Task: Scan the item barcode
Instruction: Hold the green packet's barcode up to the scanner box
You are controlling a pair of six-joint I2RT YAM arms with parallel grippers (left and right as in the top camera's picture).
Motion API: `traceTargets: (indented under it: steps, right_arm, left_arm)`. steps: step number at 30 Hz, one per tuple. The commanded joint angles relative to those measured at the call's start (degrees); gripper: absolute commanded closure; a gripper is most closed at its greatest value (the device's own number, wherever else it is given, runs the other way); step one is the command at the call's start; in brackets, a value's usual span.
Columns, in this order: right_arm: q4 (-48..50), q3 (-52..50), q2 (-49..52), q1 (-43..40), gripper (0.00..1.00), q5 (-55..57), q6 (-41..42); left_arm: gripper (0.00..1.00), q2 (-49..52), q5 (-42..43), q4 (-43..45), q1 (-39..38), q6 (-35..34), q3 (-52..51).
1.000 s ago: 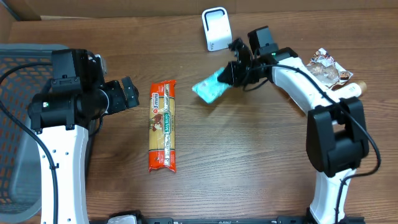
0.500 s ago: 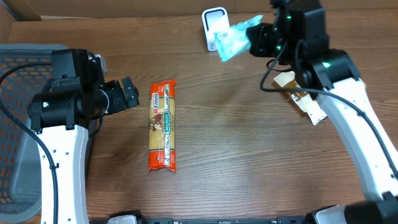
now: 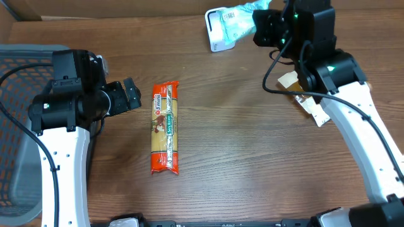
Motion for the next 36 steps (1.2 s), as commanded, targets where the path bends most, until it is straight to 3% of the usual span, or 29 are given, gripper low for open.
traceTargets:
  steps: [1, 6, 11, 16, 23, 32, 36]
  right_arm:
    - [3.0, 1.5, 2.5, 0.2, 0.96, 0.6, -0.2]
    - [12.4, 1.5, 6.6, 1.8, 0.96, 8.3, -12.3]
    - [25.5, 1.5, 12.6, 6.0, 0.96, 28.3, -31.0]
    - [39.6, 1.5, 21.0, 8.0, 0.96, 32.9, -51.6]
    - [55.6, 1.5, 31.3, 8.1, 0.96, 32.8, -77.2]
    - [71.2, 1.7, 40.5, 8.0, 0.96, 24.3, -95.3]
    - [71.4, 2.8, 42.3, 8.0, 0.96, 22.3, -96.7]
  left_arm:
    - [0.0, 0.4, -0.4, 0.1, 0.0, 0.9, 1.1]
    - [0.0, 0.4, -0.4, 0.1, 0.0, 0.9, 1.1]
    - [0.0, 0.4, -0.4, 0.1, 0.0, 0.9, 1.1]
    - [0.0, 0.4, -0.4, 0.1, 0.0, 0.9, 1.1]
    - [0.0, 0.4, -0.4, 0.1, 0.0, 0.9, 1.1]
    - [0.01, 0.4, -0.4, 0.1, 0.0, 0.9, 1.1]
    - [0.0, 0.4, -0.4, 0.1, 0.0, 0.9, 1.1]
